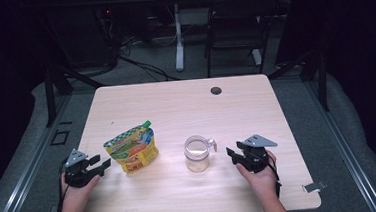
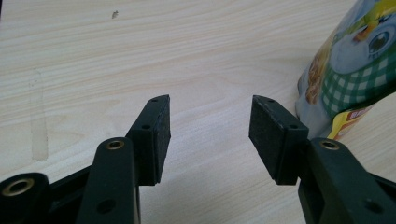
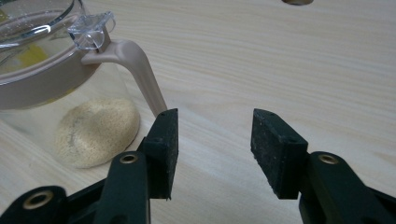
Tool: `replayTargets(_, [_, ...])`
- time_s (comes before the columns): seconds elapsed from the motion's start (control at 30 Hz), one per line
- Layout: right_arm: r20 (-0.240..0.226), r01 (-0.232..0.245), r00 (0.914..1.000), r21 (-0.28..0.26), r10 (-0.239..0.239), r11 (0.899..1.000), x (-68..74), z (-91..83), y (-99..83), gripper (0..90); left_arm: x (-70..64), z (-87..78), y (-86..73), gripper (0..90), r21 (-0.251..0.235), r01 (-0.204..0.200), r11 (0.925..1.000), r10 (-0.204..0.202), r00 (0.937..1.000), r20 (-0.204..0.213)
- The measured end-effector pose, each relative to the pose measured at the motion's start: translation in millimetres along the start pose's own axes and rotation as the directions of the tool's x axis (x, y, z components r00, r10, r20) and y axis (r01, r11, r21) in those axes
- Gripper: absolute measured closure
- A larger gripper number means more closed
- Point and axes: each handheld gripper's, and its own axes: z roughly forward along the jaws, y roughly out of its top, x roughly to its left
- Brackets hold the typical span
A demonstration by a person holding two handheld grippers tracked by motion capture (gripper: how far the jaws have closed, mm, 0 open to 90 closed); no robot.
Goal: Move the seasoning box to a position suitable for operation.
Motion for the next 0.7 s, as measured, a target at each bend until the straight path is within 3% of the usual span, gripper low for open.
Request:
replayTargets(0.1, [0.004,-0.011,0.9999,-0.001,0.011,1.000,-0.3,-0.9,0.1,54.0,-0.6,0.1,0.2,49.1,0.013,-0.002,0.9999,0.002,1.0000,0.004])
replayTargets(0.17, [0.001,-0.025,0.9997,0.001,0.025,1.000,0.4,-2.9,0.8,64.0,-1.6,-1.2,0.6,52.1,0.011,0.000,0.9999,0.000,0.9999,0.012])
replayTargets(0.2, [-0.011,-0.023,0.9997,0.009,0.023,1.000,0.9,-3.4,1.6,64.1,-2.6,-1.5,1.1,53.4,0.009,-0.009,0.9999,0.009,1.0000,0.000])
replayTargets(0.33, [0.025,0.004,0.9997,0.002,-0.004,1.000,6.8,-5.0,6.6,45.8,-3.9,-2.1,2.7,54.3,0.009,0.002,1.0000,-0.002,0.9999,0.010])
replayTargets(0.43, [0.024,0.010,0.9997,0.017,-0.010,1.000,9.9,-3.6,10.1,44.0,-6.0,-4.4,1.1,51.7,0.003,0.007,1.0000,-0.007,0.9998,0.020])
replayTargets(0.5, [0.022,0.006,0.9997,0.023,-0.006,1.000,11.1,-5.1,12.3,50.6,-7.8,-8.7,0.3,49.8,-0.006,0.008,1.0000,-0.008,0.9995,0.031])
replayTargets(0.57, [-0.010,0.002,0.9999,0.020,-0.001,1.000,11.6,-6.1,15.9,59.6,-9.2,-12.5,0.4,49.8,-0.024,0.002,0.9997,-0.001,0.9992,0.041])
replayTargets(0.7, [-0.016,0.074,0.9972,0.044,-0.074,0.996,12.6,-9.2,27.1,65.2,-10.9,-15.8,1.9,49.5,-0.037,-0.006,0.9993,0.008,0.9986,0.053])
